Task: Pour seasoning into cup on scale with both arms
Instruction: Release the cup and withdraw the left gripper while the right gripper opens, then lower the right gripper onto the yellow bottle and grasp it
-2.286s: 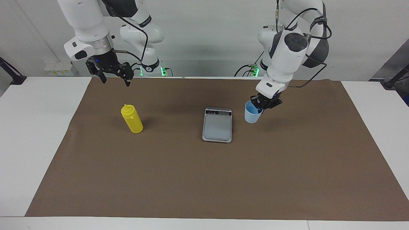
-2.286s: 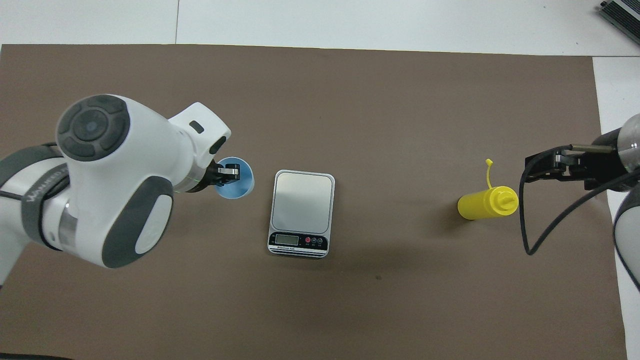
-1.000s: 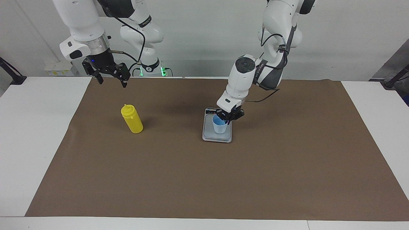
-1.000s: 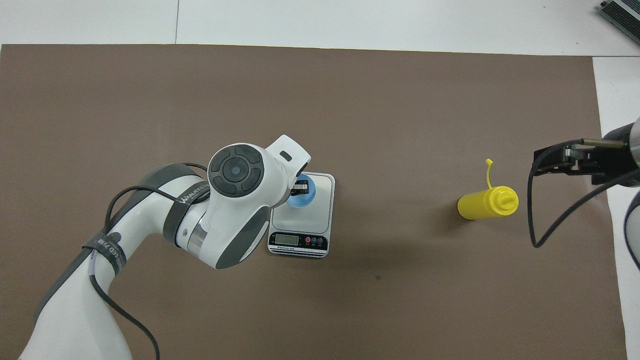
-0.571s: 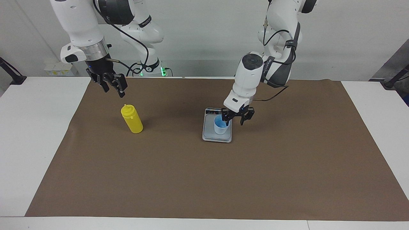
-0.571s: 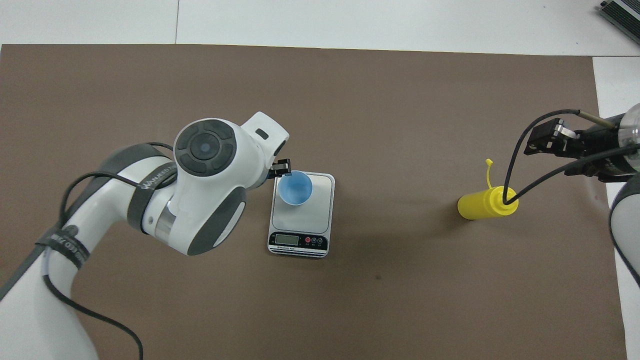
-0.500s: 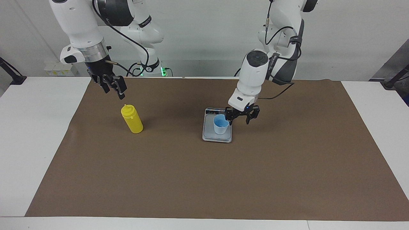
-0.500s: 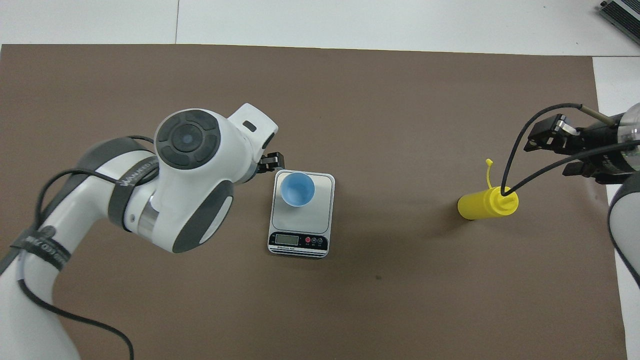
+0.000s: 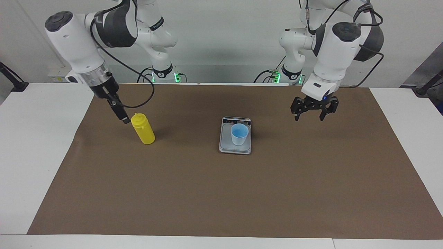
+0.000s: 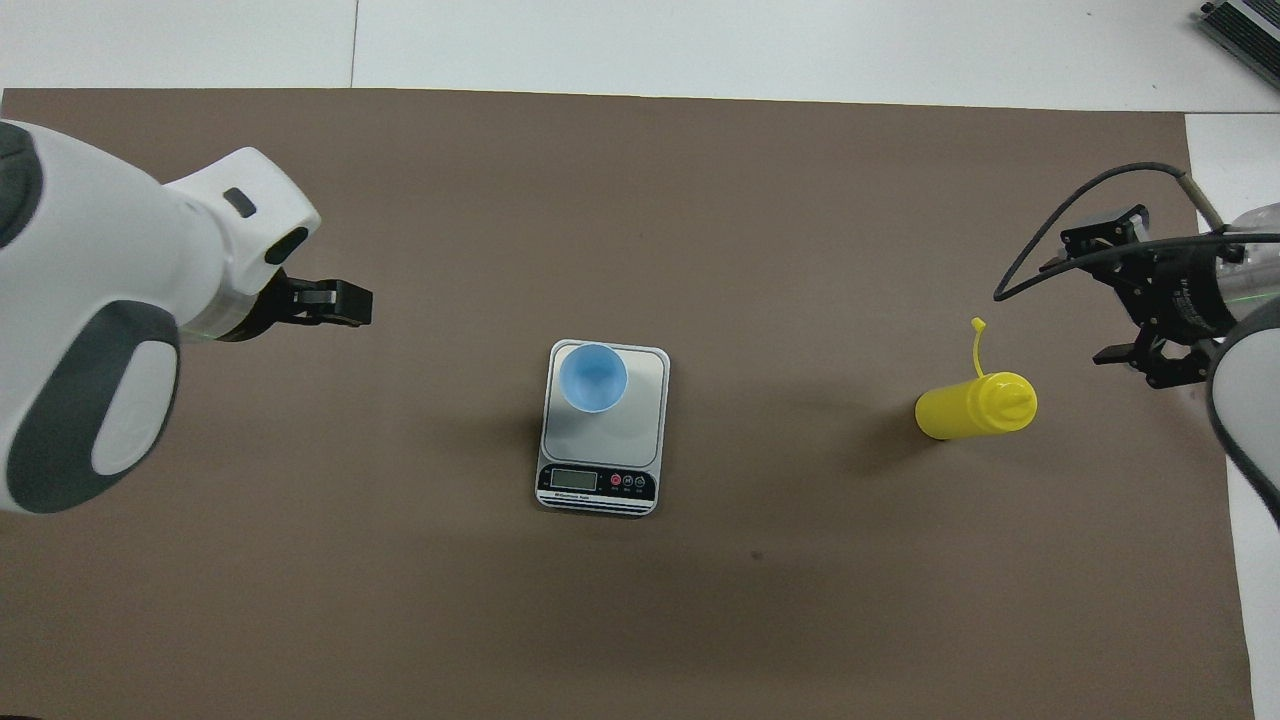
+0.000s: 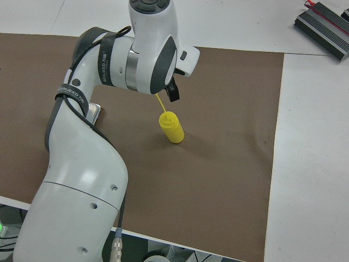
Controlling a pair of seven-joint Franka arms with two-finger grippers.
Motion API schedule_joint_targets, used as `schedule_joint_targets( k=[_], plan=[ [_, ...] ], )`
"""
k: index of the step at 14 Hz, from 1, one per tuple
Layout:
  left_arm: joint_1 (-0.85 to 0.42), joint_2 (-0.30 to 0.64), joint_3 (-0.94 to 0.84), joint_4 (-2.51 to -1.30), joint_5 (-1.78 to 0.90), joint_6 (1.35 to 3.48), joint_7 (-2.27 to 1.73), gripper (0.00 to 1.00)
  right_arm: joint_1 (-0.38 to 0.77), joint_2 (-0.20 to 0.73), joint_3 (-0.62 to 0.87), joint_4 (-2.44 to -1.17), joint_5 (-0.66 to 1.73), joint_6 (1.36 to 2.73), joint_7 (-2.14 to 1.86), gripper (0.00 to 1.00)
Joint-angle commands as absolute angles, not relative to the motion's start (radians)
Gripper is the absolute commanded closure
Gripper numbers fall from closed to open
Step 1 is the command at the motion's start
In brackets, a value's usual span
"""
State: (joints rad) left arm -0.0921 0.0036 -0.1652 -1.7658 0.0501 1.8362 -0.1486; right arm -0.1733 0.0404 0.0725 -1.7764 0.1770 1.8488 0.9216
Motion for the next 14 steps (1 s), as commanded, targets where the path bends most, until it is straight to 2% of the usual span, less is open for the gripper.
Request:
schedule_joint_targets(
  k=[1,3,6,10,14],
  plan=[
    [-0.026,-0.046,-0.167,-1.775,0.028,1.767,-0.006,0.0,-0.236,0.121,0.081,-1.776,0.219,1.849,0.933,0.0],
    [-0.008,-0.051,-0.172,-1.711,0.028,1.697,0.006,0.0,-0.267,0.173,0.081,-1.778,0.262,1.842,0.933,0.0],
    [-0.003,0.001,-0.173,-1.516,0.025,1.513,0.005,0.0,-0.301,0.212,0.081,-1.821,0.322,1.845,0.927,0.0],
    [0.037,-0.008,-0.178,-1.536,0.009,1.503,0.0,0.0,-0.304,0.209,0.081,-1.968,0.417,1.899,0.92,0.0],
    [0.048,0.005,-0.173,-1.516,-0.042,1.483,-0.003,0.0,-0.29,0.166,0.081,-2.083,0.572,1.931,0.92,0.0]
  ],
)
